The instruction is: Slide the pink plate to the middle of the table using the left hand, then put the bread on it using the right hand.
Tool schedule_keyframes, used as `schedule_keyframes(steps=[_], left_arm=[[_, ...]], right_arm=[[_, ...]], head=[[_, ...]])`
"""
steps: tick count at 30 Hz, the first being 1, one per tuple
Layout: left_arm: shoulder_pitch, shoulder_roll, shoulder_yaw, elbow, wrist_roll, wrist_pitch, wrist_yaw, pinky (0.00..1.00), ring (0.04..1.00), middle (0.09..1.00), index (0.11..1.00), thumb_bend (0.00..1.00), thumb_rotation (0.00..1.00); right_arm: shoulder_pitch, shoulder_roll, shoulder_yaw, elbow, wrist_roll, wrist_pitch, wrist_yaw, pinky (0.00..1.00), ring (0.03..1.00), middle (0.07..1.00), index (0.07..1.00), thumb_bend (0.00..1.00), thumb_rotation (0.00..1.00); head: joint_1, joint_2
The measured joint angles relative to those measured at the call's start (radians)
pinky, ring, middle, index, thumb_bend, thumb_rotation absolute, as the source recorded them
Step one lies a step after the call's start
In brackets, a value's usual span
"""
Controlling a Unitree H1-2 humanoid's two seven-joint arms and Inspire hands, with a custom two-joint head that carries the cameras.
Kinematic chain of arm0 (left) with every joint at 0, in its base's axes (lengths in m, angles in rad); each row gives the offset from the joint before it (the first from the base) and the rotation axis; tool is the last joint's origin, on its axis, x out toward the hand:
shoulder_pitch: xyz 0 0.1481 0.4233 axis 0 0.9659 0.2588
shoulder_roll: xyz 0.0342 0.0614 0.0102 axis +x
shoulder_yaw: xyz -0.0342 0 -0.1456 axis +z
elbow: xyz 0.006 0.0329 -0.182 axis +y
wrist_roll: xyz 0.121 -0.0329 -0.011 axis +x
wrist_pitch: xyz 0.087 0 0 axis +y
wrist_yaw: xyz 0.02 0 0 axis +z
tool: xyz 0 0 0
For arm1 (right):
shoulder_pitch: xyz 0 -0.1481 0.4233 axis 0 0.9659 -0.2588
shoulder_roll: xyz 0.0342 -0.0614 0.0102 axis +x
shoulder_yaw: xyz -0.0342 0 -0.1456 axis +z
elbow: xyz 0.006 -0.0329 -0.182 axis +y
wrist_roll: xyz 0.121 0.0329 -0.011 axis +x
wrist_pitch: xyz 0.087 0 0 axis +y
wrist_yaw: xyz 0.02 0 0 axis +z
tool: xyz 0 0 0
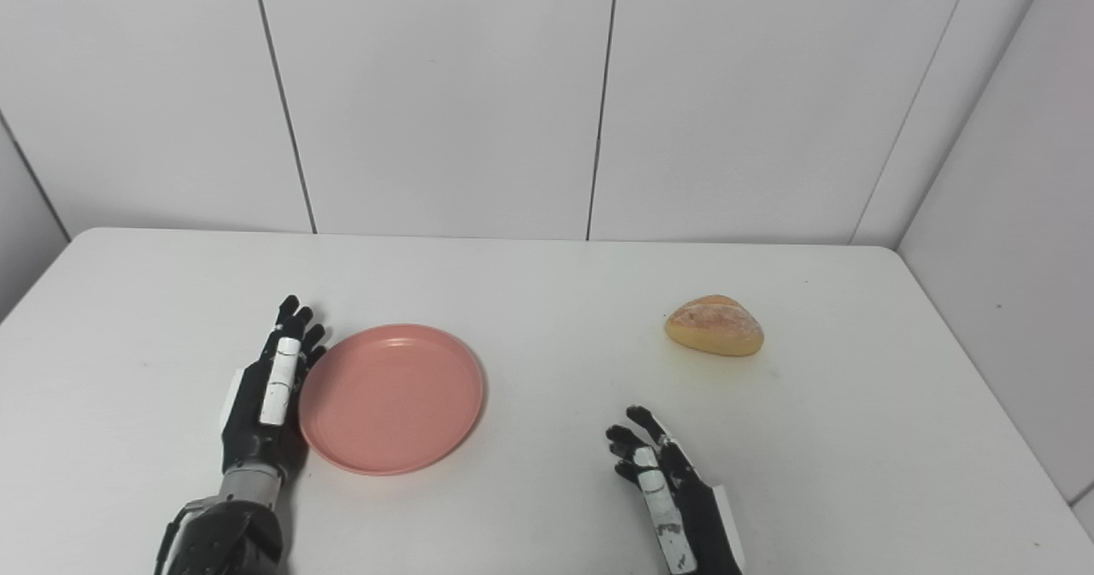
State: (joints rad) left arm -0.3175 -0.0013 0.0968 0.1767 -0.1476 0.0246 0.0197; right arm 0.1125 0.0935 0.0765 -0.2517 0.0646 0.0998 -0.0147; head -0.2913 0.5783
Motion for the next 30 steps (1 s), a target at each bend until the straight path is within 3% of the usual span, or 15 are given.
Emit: schedule_keyframes(steps=[11, 23, 30], left_arm=[[0.005, 0.004, -0.035, -0.024, 0.02, 0.0, -0.014, 0.97, 0.983, 1.0, 0.98, 0.88, 0.82], [0.005, 0.001, -0.048, -0.015, 0.024, -0.003, -0.018, 0.91, 0.961, 0.999, 0.975, 0.89, 0.82], [0.005, 0.001, -0.047, -0.001, 0.03, -0.003, -0.02, 0.94, 0.967, 0.994, 0.98, 0.89, 0.81]], right_arm=[[-0.012, 0.019, 0.028, 0.012, -0.035, -0.001, -0.009, 0.84, 0.827, 0.791, 0.859, 0.78, 0.85], [-0.018, 0.02, 0.03, 0.031, -0.043, -0.021, -0.009, 0.83, 0.826, 0.798, 0.863, 0.79, 0.85], [-0.017, 0.02, 0.029, 0.038, -0.047, -0.039, -0.017, 0.82, 0.821, 0.816, 0.86, 0.76, 0.81]], head=[[-0.08, -0.006], [-0.075, -0.021], [-0.065, -0.028]])
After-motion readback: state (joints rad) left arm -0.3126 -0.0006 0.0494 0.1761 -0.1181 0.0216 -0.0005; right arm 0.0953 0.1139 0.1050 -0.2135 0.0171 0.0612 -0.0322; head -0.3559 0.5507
